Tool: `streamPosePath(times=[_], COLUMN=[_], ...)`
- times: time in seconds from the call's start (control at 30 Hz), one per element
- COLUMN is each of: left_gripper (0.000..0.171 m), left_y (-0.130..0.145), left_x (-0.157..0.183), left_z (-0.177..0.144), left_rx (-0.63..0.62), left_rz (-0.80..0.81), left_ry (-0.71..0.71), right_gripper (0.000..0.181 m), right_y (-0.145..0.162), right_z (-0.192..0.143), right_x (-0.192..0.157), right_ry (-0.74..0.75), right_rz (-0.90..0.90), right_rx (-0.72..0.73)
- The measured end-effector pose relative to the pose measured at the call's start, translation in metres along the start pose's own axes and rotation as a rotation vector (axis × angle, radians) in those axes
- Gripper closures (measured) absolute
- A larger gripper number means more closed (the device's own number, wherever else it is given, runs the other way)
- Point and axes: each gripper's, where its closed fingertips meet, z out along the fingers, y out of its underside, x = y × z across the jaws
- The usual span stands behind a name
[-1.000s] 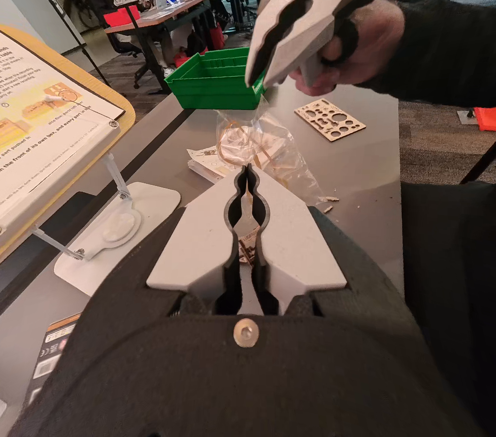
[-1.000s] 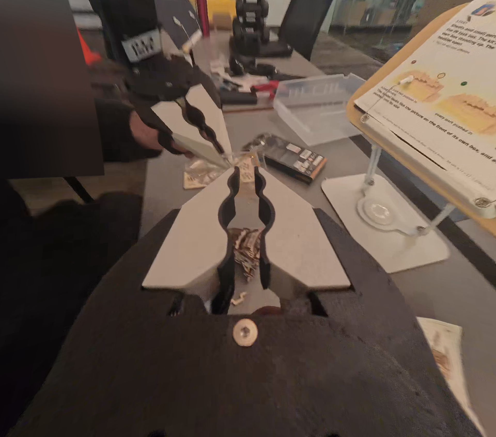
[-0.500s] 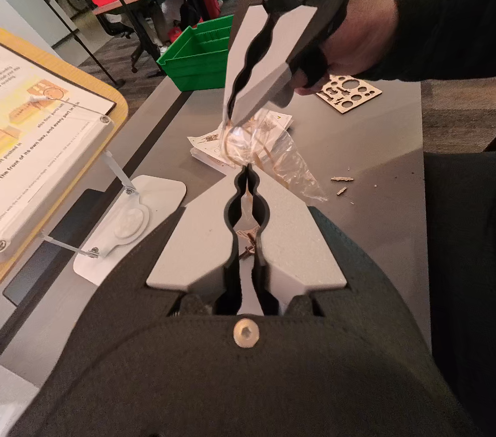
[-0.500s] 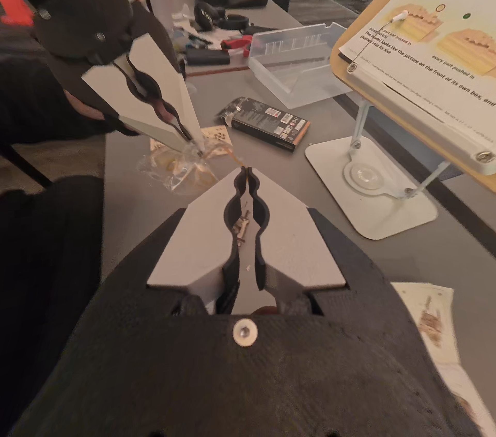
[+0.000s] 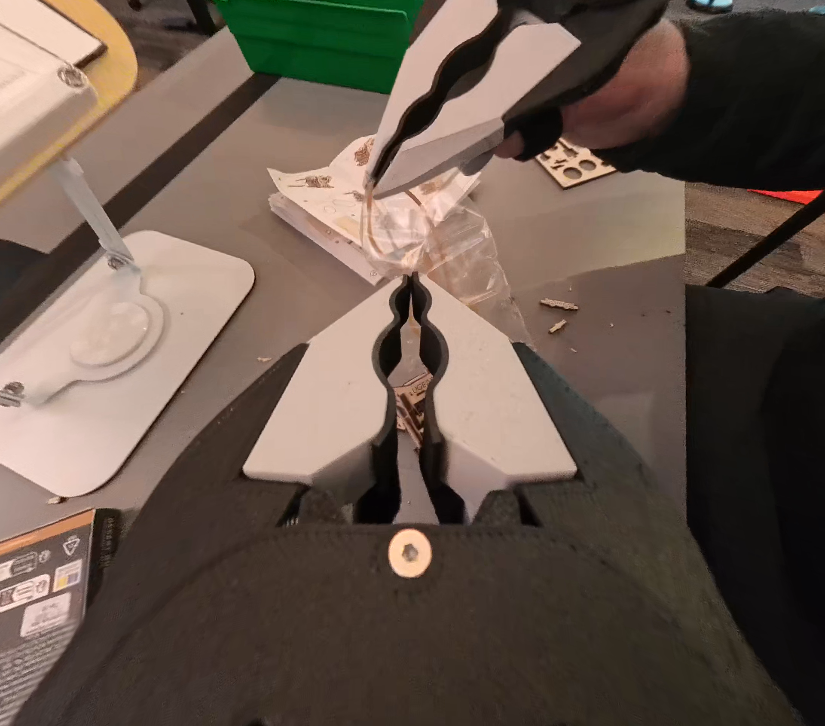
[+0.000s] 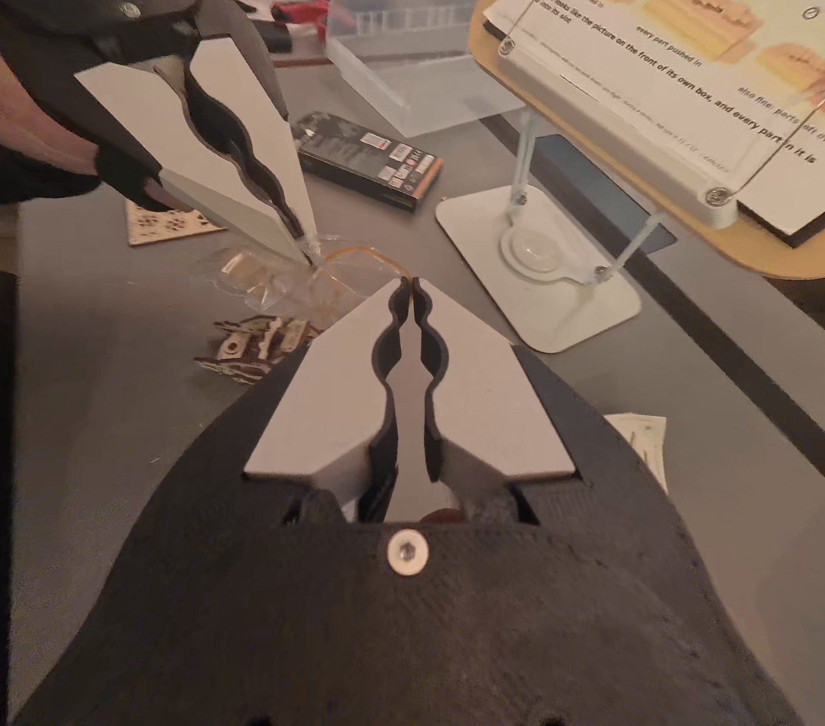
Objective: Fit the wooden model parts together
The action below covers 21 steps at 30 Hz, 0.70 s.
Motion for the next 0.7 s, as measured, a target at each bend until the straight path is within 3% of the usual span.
streamPosePath(times=[0.23,0.53,0.7], left_gripper=[0.171,0.171,0.171], left_y=[0.017,0.025,0.037], left_x=[-0.013,-0.024,-0.035], left_z=[0.007,0.009,0.013], left_rx=[-0.018,-0.019,-0.08], left_rz=[-0.103,-0.091,-0.019], left_ry=[-0.002,-0.026,-0.088], right_gripper=[0.181,0.181,0.181], right_y=[0.0,0.008,0.005], right_z=[0.001,0.003,0.003], right_x=[0.019,0.033,0.036], right_ry=[-0.06,-0.019,-0.015], right_rz=[0.223,0.208,0.172], right_rx=[0.105,0.092,0.08])
